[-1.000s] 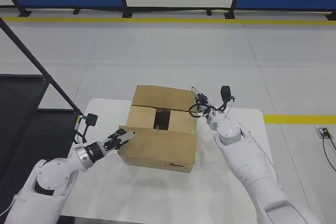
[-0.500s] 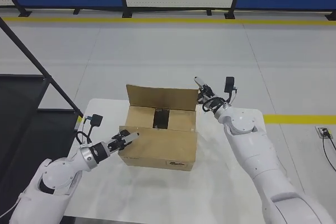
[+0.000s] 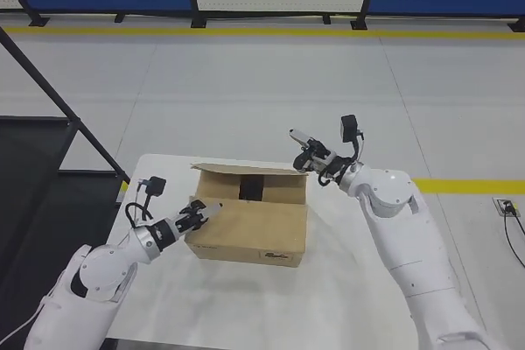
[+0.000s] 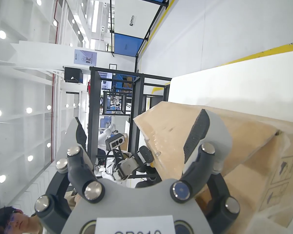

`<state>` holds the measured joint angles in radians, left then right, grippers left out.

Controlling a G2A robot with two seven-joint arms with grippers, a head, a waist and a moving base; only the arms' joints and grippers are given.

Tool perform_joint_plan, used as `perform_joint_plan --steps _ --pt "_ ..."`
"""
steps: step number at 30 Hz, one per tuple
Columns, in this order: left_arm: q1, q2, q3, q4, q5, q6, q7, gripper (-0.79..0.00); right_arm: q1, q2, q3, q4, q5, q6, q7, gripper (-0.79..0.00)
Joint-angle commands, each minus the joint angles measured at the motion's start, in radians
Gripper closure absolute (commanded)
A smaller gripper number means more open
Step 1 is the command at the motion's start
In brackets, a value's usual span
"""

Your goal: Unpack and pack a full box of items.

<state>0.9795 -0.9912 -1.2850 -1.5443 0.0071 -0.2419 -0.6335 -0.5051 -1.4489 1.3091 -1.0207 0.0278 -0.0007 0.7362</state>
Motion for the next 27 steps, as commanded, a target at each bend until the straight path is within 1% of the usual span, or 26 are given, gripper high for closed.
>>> perform_joint_plan --steps 1,4,7,10,14,17,21,24,27 --pt "-0.004 -0.003 0.007 0.003 0.003 0.005 0.01 -0.785 -0.038 0.007 0.009 -0.086 -0.008 0.089 0.014 -0.785" --pt "-0.009 -0.006 0.015 0.01 0.018 0.017 0.028 -0.785 -0.081 0.017 0.015 -0.178 -0.019 0.191 0.046 -0.785" --pt "-0.013 -0.009 0.024 0.014 0.034 0.025 0.046 -0.785 -0.113 0.024 0.017 -0.233 -0.027 0.261 0.076 -0.785" --pt "-0.016 -0.013 0.031 0.016 0.054 0.032 0.067 -0.785 -0.134 0.03 0.011 -0.257 -0.033 0.306 0.104 -0.785" --pt "-0.016 -0.016 0.041 0.016 0.079 0.039 0.088 -0.785 -0.146 0.032 -0.007 -0.256 -0.034 0.345 0.099 -0.785" --pt "-0.015 -0.019 0.045 0.014 0.089 0.039 0.096 -0.785 -0.147 0.032 -0.027 -0.243 -0.032 0.355 0.097 -0.785" --pt "-0.002 -0.019 0.038 -0.001 0.103 0.031 0.11 -0.785 -0.156 0.032 -0.04 -0.227 -0.016 0.338 0.093 -0.785" --pt "0.018 -0.017 0.018 -0.027 0.113 0.004 0.122 -0.785 -0.165 0.033 -0.042 -0.22 -0.003 0.313 0.077 -0.785" --pt "0.045 -0.012 -0.02 -0.056 0.108 -0.018 0.141 -0.785 -0.176 0.033 -0.045 -0.219 0.012 0.289 0.062 -0.785"
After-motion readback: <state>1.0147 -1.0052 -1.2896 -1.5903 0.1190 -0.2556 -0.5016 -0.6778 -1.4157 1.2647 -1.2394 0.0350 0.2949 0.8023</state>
